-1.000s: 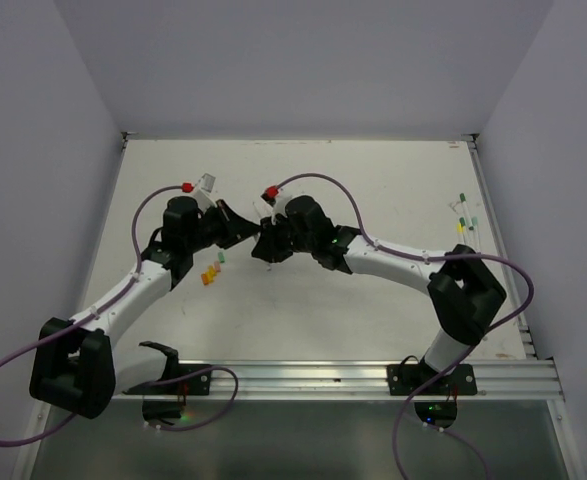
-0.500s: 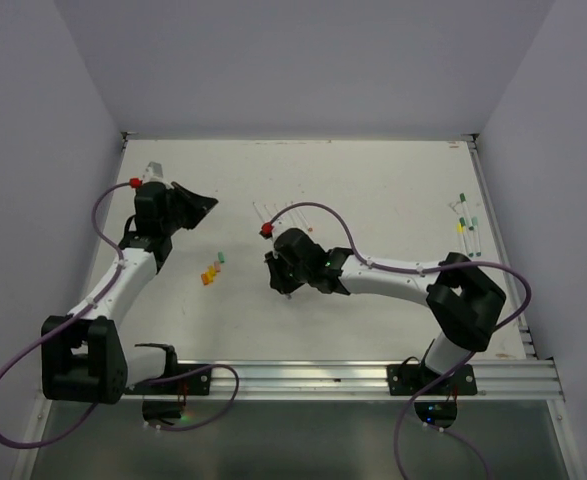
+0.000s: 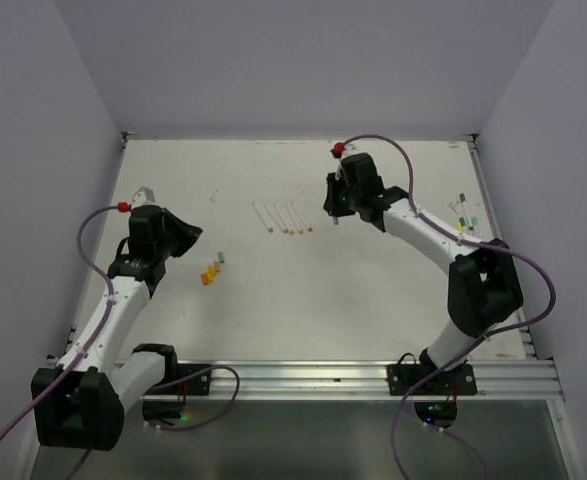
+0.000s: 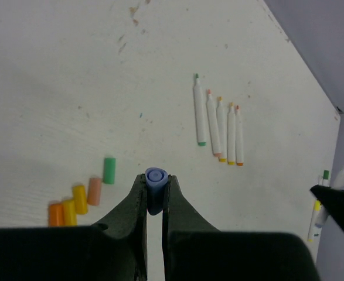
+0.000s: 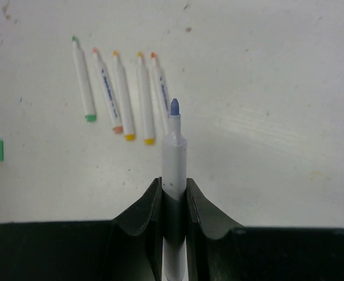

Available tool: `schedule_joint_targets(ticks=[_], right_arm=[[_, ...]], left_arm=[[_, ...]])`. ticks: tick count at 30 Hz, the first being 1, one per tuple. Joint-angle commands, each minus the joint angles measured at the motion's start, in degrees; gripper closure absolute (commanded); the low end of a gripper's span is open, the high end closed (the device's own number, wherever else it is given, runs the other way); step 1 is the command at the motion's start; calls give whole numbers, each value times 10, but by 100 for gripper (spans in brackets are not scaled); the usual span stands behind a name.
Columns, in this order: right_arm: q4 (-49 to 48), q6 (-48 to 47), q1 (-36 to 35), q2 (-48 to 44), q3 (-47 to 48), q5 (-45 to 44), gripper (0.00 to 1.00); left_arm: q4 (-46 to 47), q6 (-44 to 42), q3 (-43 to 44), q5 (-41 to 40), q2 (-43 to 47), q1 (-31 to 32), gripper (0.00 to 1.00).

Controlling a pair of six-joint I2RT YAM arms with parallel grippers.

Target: Open the pen caps

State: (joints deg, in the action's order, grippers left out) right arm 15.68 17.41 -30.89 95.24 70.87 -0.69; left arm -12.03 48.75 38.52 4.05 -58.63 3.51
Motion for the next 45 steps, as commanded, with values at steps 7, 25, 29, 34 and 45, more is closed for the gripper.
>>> schedule_joint_targets(ticks=[7,25,29,34,45], right_arm=[[35,-77,54,134,119,35,100],[3,-71,57,232,165,111,100],[1,-67,57,238,168,117,100],[2,-67,58,242,172,115,100],[7,-76,61,256,175,126,100]], left_arm=[[-160,26,-44,-90,37,-1,100],[-117,33,-112,-44,-15,-1,83],[-113,33,-115,-43,-32,-1,82],[-111,44,-120,-43,-22,-1,71],[-115,42,-103,-55,-19,-1,46]])
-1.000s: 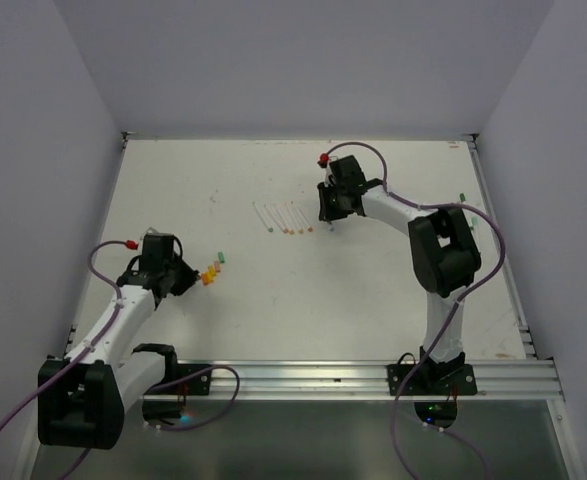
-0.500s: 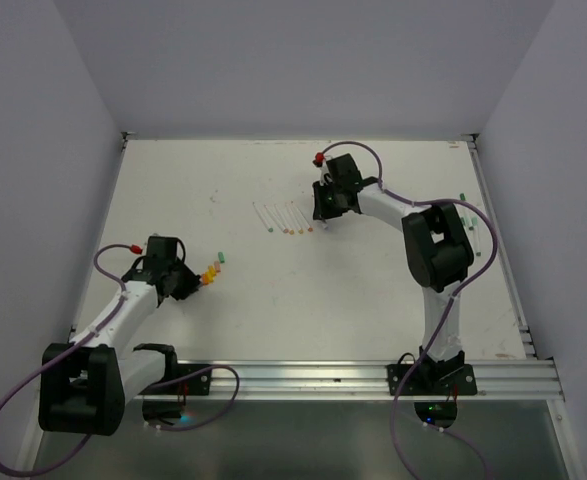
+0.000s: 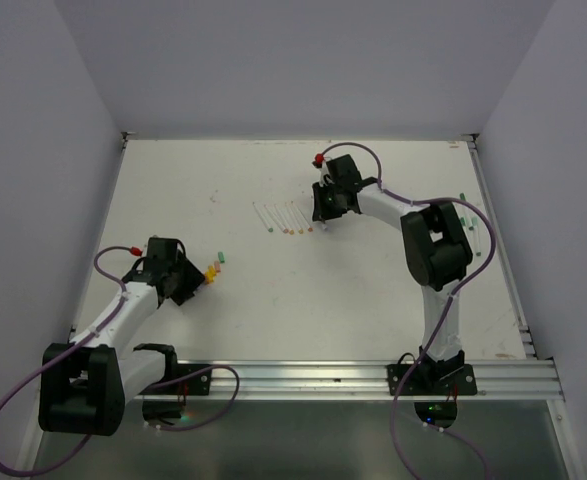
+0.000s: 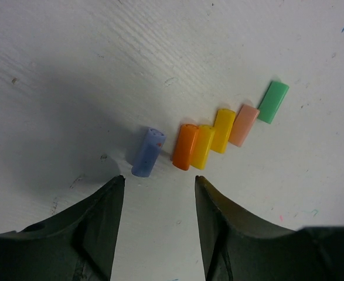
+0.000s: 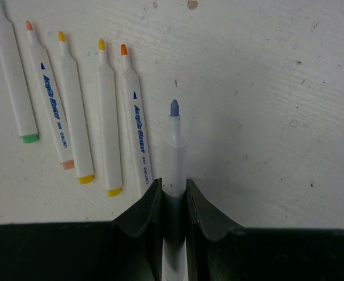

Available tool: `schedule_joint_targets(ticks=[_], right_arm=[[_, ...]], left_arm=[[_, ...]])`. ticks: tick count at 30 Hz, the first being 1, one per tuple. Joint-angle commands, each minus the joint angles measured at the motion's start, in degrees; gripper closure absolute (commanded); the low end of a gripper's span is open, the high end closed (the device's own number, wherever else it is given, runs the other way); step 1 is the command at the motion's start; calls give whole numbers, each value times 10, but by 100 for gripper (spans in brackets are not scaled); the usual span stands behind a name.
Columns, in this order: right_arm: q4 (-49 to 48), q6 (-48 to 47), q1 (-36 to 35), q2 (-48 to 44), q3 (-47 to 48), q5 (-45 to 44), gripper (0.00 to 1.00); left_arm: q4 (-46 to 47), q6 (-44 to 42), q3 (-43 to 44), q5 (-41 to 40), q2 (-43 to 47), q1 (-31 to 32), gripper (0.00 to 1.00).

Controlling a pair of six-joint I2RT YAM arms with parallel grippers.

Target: Open the pen caps

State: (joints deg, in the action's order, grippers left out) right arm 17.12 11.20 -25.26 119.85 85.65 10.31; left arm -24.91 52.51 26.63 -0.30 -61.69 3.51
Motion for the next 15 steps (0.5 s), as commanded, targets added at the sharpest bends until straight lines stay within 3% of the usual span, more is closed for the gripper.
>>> schedule_joint_targets(ticks=[1,4,13,14,15], right_arm=[[-3,-17,5,11,29,15,100],[8,-25,6,15,37,7,100],[38,-39,6,60,94,9,81],[41,-37,6,64,103,14,77],[46,-36,6,67,108,15,67]], left_arm=[[13,2,18,-11,16,-1,45],[6,1,30,-10,40,-1,41],[38,-20,84,52,95,-1,40],[54,-22,86,73,90,-1,39],[88,-25,86,97,87,-1,39]])
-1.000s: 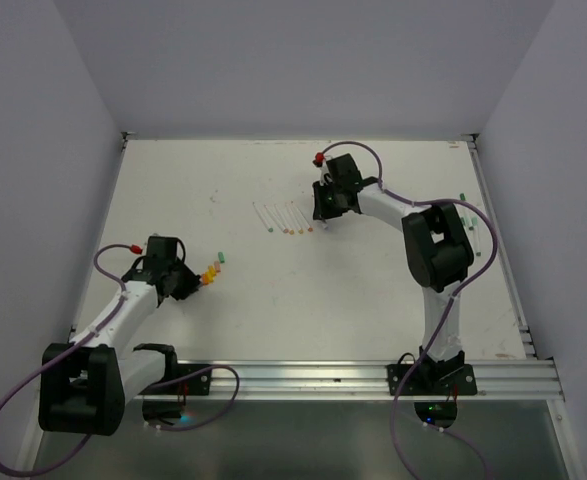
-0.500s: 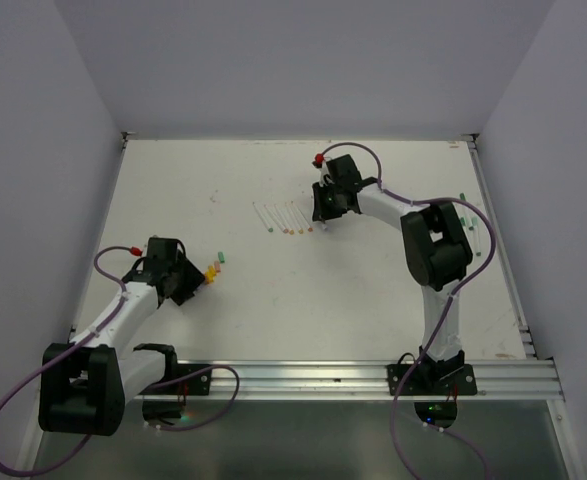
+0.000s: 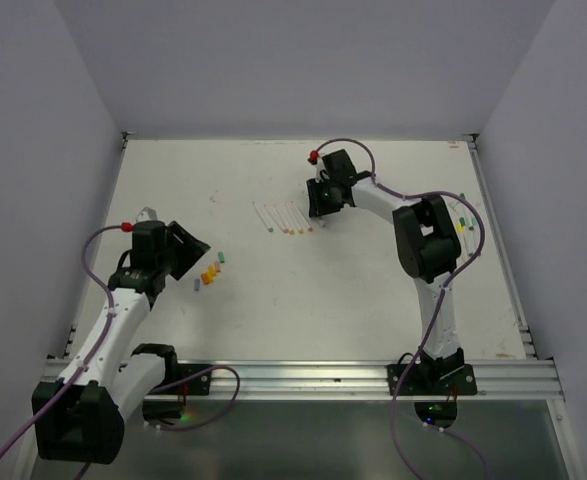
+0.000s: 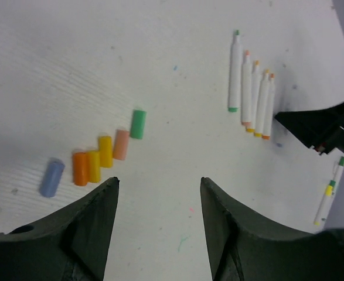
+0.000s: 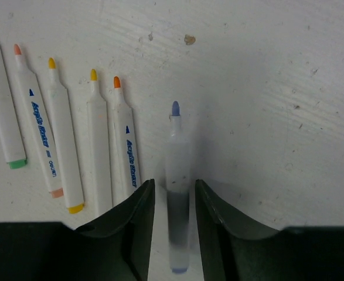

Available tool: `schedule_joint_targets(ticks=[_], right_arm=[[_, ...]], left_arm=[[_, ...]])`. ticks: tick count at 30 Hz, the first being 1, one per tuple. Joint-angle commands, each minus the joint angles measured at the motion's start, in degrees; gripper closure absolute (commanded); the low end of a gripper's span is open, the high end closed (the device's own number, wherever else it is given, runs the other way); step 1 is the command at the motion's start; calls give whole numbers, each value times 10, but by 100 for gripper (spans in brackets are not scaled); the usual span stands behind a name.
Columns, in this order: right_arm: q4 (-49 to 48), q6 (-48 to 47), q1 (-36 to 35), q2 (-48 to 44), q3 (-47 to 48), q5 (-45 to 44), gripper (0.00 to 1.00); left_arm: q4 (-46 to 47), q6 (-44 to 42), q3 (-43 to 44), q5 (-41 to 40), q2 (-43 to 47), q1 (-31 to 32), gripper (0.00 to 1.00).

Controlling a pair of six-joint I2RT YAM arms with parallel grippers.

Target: Open the pen caps

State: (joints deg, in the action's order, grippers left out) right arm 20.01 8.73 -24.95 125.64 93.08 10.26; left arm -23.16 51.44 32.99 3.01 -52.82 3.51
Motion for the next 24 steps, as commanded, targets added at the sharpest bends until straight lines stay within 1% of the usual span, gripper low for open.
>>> schedule_joint_targets(ticks=[1,3,4,6,8,9,11,12,14,15,16,17,18,20,21,23,24], right_arm=[[26,-3,3,13,37,15,61],[26,6,3,7,33,23,55],[13,15,3,3,26,29,50],[3,24,3,-13,9,37,48],[4,34,3,-27,1,29,45],[6,37,4,-53,-4,2,45],[8,51,10,-87,-31,-22,43],[7,56,26,-133,-45,-25,42],[6,84,56,-177,-85,-32,41],[7,92,96,-216,-100,-29,41],[6,104,119,-238,-129,-22,41],[8,108,166,-254,-142,-23,41],[23,105,187,-285,-153,-27,40],[48,87,238,-308,-180,-70,40],[75,72,248,-319,-189,-89,39],[85,64,291,-346,-221,-126,39],[82,57,300,-354,-233,-137,39]], left_arm=[[92,-13,22,114,-5,-1,39],[155,5,8,162,-16,-1,38],[169,11,5,191,-19,-1,37],[188,17,1,207,-26,0,36],[185,15,3,217,-22,0,36],[185,12,3,219,-18,0,36],[189,8,1,222,-3,0,35],[194,0,0,221,2,0,35],[204,-6,1,220,7,0,34],[220,-14,1,220,6,4,34],[222,-18,5,214,3,6,34],[222,-20,8,211,-9,11,34],[252,-27,11,210,-17,25,34],[266,-33,22,220,-52,40,34],[277,-38,26,225,-62,59,34],[309,-39,26,225,-90,93,34],[325,-35,23,226,-98,102,34]])
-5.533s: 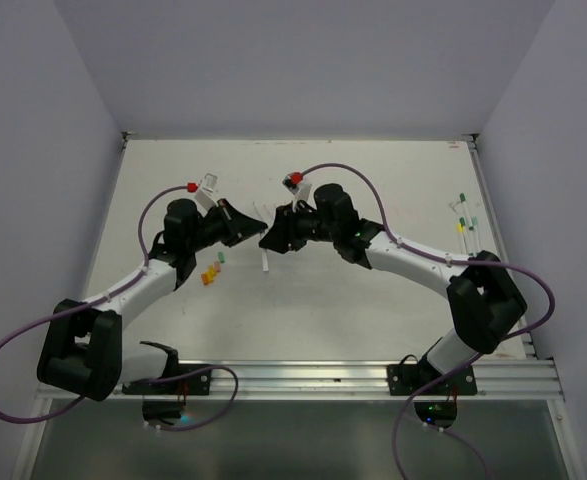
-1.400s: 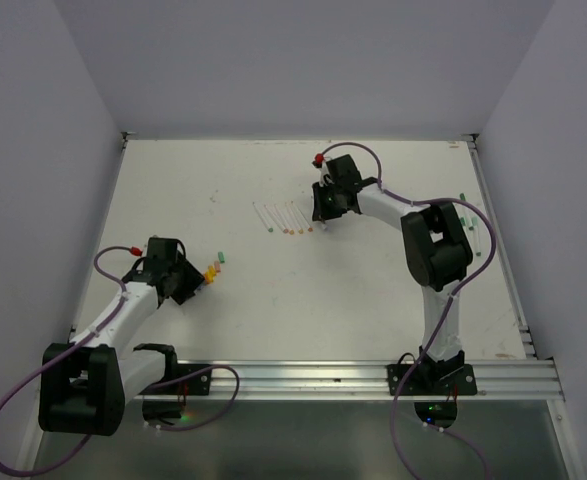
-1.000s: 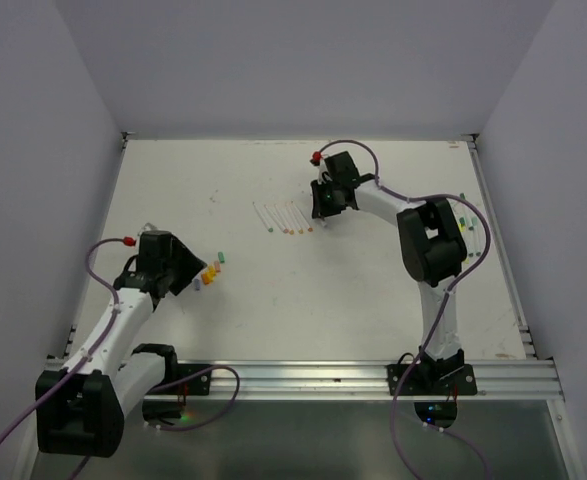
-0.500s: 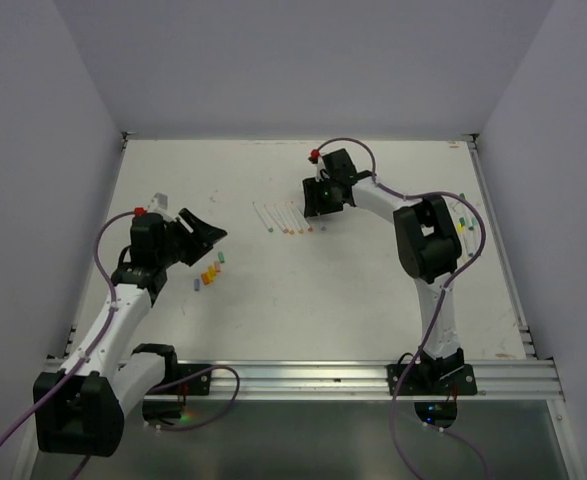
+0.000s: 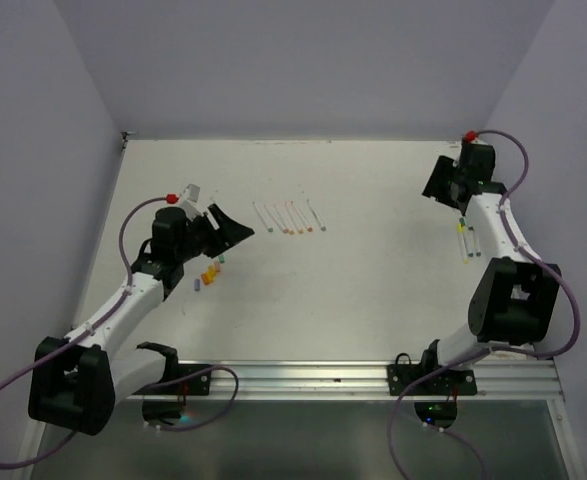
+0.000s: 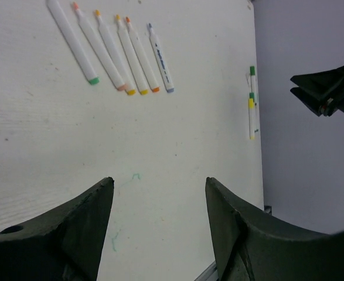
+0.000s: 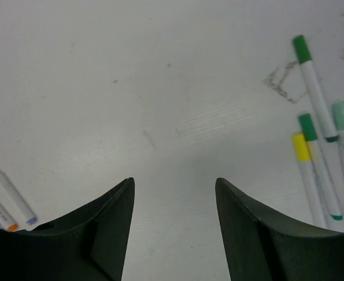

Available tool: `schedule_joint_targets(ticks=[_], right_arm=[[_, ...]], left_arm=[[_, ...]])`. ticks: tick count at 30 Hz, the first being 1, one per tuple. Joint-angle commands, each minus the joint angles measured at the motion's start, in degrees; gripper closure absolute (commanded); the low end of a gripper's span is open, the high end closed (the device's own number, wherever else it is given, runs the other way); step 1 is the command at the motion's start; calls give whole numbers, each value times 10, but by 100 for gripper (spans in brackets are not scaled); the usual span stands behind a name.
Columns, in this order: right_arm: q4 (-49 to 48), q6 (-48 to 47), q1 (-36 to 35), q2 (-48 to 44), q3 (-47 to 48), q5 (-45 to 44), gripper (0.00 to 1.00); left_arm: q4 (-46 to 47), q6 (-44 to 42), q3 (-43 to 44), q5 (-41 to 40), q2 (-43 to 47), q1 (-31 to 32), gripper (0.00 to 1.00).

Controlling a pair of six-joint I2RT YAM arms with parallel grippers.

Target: Open the pen caps

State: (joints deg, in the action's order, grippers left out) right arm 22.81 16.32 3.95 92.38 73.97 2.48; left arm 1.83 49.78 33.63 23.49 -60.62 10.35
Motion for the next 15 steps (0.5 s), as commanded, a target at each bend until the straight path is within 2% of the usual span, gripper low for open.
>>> schedule_joint_targets(ticks=[1,4,8,15], right_arm=[[51,-22,18,-31,-60,-76,39],[43,-25,49,-33,-79,-112,39],[9,-23,104,-13,-98,-92,39],[-30,-36,140,14,-133,-105,38]], left_arm=[[89,-15,9,22,-34,43,34],[122,-13,5,38,-64,68,34],[144,-22,-8,45,-79,78,34],[179,-23,-13,67,-128,85,34]])
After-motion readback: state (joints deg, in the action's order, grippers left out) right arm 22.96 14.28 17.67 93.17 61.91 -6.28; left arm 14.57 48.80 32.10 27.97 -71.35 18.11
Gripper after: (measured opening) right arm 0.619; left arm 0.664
